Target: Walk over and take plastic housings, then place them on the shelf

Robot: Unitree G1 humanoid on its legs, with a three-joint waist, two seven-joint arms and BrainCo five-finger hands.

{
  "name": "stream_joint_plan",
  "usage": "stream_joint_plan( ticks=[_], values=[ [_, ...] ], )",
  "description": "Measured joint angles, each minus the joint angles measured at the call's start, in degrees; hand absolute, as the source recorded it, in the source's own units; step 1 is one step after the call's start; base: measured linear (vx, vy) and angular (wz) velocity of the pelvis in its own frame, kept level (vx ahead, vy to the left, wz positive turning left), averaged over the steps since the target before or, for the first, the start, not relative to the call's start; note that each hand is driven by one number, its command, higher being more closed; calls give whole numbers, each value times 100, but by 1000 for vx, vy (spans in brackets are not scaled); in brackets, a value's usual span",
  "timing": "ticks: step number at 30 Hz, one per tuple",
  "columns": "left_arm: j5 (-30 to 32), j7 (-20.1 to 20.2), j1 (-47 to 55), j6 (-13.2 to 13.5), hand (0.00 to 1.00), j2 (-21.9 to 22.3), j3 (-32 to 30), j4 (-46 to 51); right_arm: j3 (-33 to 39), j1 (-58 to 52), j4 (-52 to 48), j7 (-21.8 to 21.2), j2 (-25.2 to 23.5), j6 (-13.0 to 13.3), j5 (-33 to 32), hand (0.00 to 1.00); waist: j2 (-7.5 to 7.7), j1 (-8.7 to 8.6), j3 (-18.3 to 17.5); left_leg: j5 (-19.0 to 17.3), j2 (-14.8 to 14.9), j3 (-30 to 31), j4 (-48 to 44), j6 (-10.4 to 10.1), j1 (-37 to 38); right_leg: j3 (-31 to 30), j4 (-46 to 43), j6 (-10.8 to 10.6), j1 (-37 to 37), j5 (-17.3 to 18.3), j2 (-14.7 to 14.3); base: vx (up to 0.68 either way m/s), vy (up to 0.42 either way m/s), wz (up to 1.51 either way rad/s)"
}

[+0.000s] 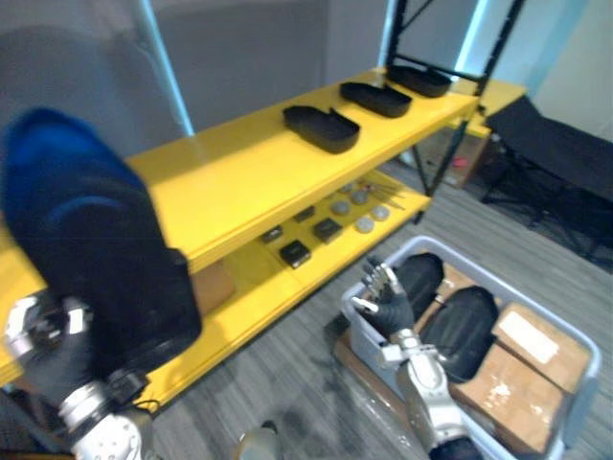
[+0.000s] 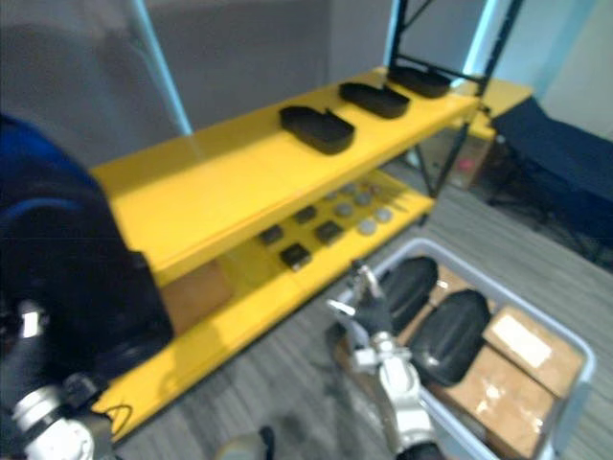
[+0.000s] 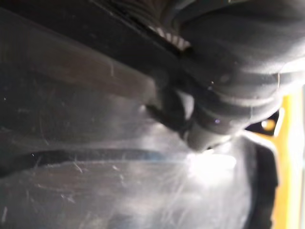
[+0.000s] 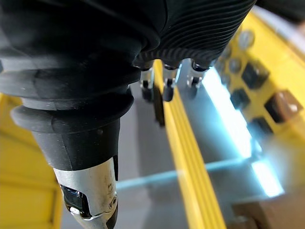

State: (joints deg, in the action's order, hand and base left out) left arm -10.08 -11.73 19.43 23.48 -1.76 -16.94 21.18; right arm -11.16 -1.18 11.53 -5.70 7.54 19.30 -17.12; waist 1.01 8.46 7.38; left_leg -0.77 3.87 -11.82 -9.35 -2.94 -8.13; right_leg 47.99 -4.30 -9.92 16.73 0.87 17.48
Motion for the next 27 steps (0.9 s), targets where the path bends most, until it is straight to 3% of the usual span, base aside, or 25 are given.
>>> stream_joint_plan(
  ticks=[4, 7, 9, 12, 13, 15, 18, 23, 27],
  values=[
    [-129, 463, -110, -234, 100, -258, 154, -2, 14, -18, -10, -77, -65, 132, 101, 0, 77, -27, 133, 26, -114, -98, 85, 83, 34, -285, -250, 5, -205, -12, 225, -18, 83, -10],
    [-314, 771, -178, -342, 100, -291, 298, -15, 146, -142, -305, -78, -93, 343, 129, 0, 57, -186, 146, 125, -278, 145, 246, 194, 68, -852, -596, 70, -309, -57, 351, 33, 74, 41],
    [-584, 809, -339, -364, 100, -425, 465, -135, 184, -201, -477, -60, -119, 484, 245, 0, -20, -262, 190, 296, -330, 442, 508, 219, 116, -1399, -831, 333, -376, 242, 293, 21, 10, 77],
    [-791, 719, -616, -461, 100, -454, 592, -491, -18, -136, -471, -21, -121, 508, 601, 0, 1, -238, 191, 560, -341, 816, 673, 89, 75, -1651, -647, 471, -405, 709, -91, -42, -153, 62],
    [-800, 691, -569, -472, 100, -424, 596, -490, -65, -108, -472, -18, -119, 514, 663, 0, -25, -239, 206, 584, -330, 847, 660, 55, 48, -1682, -625, 417, -371, 731, -142, -34, -172, 25],
    [-792, 663, -377, -489, 100, -323, 773, -471, -98, -1, -428, 16, -53, 514, 862, 0, -263, -237, 353, 701, -178, 973, 655, -95, -3, -1672, -583, 295, -351, 805, -369, -76, -164, 13],
    [-791, 593, -72, -489, 100, -156, 923, -384, -188, -39, -428, 34, 138, 514, 960, 0, -433, -273, 381, 788, 65, 1010, 661, -225, 22, -1668, -573, 262, -304, 906, -624, -112, -158, -2],
    [-791, 518, -51, -479, 100, -98, 938, -385, -134, -320, -428, -60, 288, 523, 995, 0, -439, -316, 410, 963, 91, 990, 854, -240, 91, -1577, -596, 137, -255, 1253, -638, -90, -79, 5],
    [-789, 526, -42, -337, 100, -98, 796, -295, -149, -488, -429, -47, 222, 565, 942, 0, -336, -298, 413, 982, -109, 962, 886, -195, 93, -1244, -667, 28, -124, 1409, -388, -33, 44, 31]
  ],
)
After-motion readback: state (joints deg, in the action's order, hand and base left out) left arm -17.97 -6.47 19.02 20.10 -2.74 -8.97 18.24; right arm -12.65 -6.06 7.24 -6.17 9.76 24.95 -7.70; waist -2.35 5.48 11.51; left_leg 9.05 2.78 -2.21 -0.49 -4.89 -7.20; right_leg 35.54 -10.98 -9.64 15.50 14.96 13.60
